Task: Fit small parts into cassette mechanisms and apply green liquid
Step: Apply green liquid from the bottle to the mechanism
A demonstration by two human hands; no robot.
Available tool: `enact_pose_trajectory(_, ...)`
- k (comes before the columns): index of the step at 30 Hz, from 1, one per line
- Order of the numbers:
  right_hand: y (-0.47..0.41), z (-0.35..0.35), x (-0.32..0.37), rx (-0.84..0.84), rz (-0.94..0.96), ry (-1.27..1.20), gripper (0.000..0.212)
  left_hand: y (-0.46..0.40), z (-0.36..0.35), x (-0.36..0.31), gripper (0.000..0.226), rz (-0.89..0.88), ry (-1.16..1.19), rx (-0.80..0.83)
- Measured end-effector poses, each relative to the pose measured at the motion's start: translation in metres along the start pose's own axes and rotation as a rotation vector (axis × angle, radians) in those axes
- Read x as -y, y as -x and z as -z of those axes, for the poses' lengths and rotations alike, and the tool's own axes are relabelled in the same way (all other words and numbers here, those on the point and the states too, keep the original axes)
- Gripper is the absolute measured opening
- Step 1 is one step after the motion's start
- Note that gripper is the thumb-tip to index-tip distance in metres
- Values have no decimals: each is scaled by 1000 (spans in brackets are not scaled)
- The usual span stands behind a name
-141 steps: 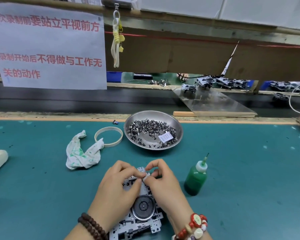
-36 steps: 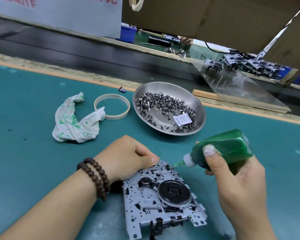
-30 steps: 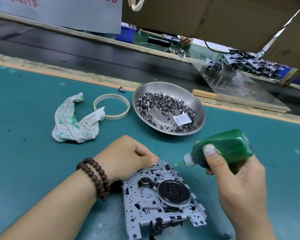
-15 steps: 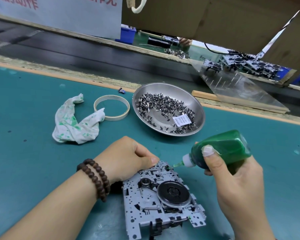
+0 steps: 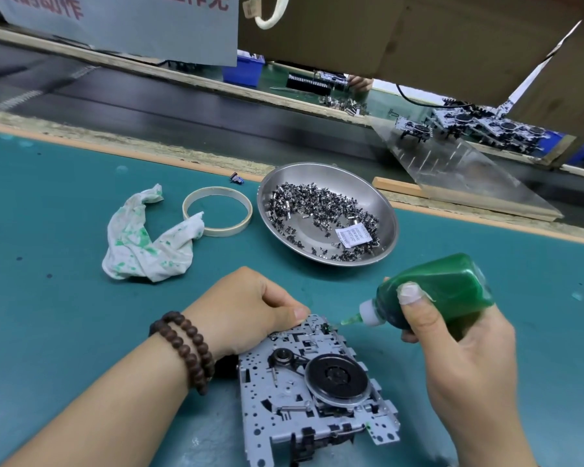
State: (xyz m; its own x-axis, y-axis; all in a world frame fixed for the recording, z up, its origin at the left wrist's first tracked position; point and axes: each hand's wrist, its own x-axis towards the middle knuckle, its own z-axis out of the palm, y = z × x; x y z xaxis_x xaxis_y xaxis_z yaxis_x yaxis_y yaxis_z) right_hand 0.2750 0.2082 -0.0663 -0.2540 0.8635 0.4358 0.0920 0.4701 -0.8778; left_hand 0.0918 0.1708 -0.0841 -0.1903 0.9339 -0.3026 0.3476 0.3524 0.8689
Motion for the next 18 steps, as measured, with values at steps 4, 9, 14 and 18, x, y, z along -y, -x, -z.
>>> enact_pose_trajectory(4,0,-1,1,1,-19,-3,8,1,0,1,8,4,8,4)
enact_pose_trajectory(9,-1,0,3,-38,-50,-41,16,1,0,3,7,-34,-4,-8)
enact_pose_trajectory(14,-3,2,4,-32,-213,-397,36,2,-2,3,10,-110,-12,-13)
enact_pose_trajectory(18,-1,-3,5,30,-343,-574,50,-1,-2,4,13,-156,-2,-134)
